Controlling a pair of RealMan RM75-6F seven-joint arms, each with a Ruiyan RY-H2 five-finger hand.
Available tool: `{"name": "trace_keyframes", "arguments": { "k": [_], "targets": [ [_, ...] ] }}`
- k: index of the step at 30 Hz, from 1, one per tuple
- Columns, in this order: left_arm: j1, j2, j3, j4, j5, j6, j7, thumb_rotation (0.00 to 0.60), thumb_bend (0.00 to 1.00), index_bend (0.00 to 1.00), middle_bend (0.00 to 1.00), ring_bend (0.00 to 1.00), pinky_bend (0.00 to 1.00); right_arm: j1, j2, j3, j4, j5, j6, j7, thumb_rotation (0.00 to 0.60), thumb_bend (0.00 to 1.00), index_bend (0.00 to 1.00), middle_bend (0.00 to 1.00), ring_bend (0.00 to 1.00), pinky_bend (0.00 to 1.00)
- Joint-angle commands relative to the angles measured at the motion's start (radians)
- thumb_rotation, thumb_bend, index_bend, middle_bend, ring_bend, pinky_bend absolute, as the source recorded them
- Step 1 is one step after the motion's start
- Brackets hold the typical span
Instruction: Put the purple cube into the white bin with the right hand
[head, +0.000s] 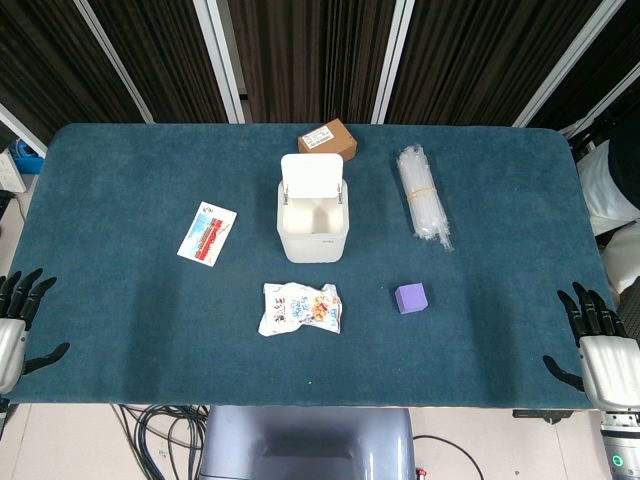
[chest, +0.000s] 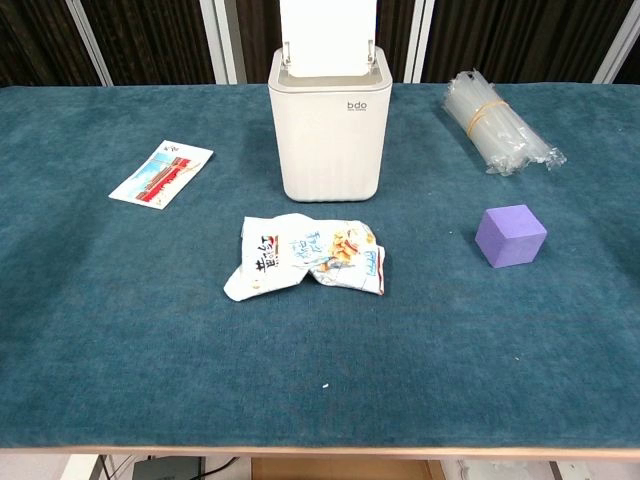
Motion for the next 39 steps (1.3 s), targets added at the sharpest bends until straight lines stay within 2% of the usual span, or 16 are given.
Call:
{"name": "trace_keyframes", "arguments": {
  "k": [1,23,26,30,39],
  "targets": [
    [-0.001,0.000,0.001,-0.001,0.001,-0.002,0.001,0.600,0.07,0.19,0.15,0.00,0.00,0.000,0.000,0.000,0.000,0.001,-0.001,0.001,0.600,0.06,0.00,0.01,0.05,0.22],
    [-0.003,0.000,0.005,-0.006,0.002,-0.013,0.013,0.600,0.07,0.19,0.15,0.00,0.00,0.029,0.018,-0.026,0.009,-0.033,-0.069,0.077,0.600,0.06,0.00,0.01,0.05,0.22],
    [-0.004,0.000,0.006,-0.008,0.001,-0.016,0.016,0.600,0.07,0.18,0.15,0.00,0.00,0.067,0.026,-0.034,0.026,-0.041,-0.140,0.125,0.600,0.06,0.00,0.01,0.05,0.22],
    [-0.006,0.000,0.007,-0.008,0.001,-0.020,0.018,0.600,0.07,0.18,0.15,0.00,0.00,0.166,0.044,-0.035,0.063,-0.069,-0.290,0.175,0.600,0.06,0.00,0.02,0.05,0.22],
    [-0.007,0.002,0.007,-0.010,-0.004,-0.028,0.025,0.600,0.07,0.18,0.15,0.00,0.00,0.388,0.023,0.012,0.138,-0.071,-0.571,0.230,0.600,0.06,0.00,0.05,0.06,0.22]
  ]
}}
